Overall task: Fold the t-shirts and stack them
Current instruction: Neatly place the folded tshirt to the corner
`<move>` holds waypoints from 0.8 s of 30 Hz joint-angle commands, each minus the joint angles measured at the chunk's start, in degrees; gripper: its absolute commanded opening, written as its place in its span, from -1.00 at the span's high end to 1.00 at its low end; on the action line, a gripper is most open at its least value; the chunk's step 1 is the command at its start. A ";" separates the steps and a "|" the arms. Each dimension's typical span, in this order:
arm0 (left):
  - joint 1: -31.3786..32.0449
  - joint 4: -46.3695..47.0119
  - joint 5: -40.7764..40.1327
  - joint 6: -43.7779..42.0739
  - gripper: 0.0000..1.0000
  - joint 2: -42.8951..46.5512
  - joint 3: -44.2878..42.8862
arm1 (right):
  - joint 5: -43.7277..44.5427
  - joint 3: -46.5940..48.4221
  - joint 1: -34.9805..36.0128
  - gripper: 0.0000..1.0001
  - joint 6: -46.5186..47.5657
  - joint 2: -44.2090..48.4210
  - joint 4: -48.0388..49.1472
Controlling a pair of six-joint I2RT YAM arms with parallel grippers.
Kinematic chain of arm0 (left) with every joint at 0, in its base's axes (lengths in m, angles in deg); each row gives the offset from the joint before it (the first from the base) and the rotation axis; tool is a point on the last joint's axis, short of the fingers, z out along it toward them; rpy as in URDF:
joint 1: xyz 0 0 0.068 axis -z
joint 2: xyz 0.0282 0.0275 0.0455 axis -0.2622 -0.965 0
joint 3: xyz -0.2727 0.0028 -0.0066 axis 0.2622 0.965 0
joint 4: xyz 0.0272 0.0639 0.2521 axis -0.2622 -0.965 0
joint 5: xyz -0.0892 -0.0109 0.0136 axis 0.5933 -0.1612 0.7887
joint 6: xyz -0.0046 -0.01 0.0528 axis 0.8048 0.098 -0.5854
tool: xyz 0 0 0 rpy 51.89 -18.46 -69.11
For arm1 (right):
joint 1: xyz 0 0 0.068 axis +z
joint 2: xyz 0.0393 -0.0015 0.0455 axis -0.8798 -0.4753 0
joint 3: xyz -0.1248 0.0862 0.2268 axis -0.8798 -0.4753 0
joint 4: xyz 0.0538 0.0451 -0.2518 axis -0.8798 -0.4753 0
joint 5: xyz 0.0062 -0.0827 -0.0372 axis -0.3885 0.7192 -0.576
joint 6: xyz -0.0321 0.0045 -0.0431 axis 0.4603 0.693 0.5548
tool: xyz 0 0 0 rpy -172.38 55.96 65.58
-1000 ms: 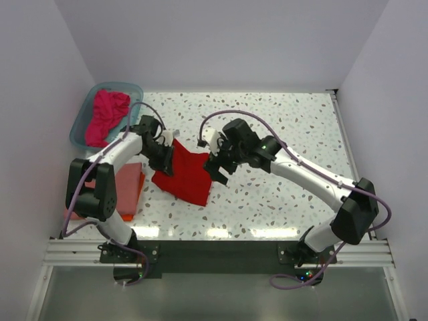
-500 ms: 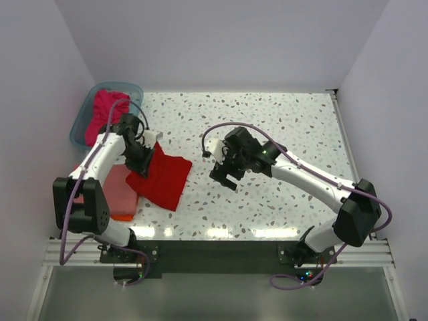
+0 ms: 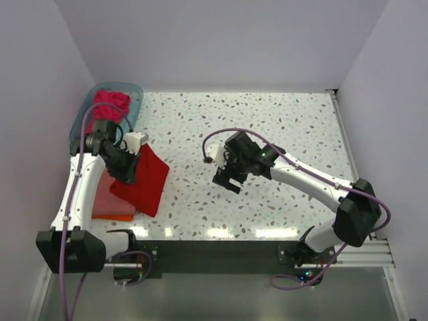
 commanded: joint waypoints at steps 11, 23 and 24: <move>-1.10 -3.34 -1.50 1.19 1.00 6.37 -11.76 | 1.75 -1.15 -0.12 -0.77 2.60 2.20 -0.11; -1.01 -3.51 -6.49 0.93 1.00 10.23 -8.53 | 2.72 -2.46 -0.20 -0.77 3.13 2.90 0.16; -1.01 -3.51 -7.11 0.84 1.00 10.67 -8.08 | 2.72 -2.46 -0.12 -0.77 3.13 2.90 0.16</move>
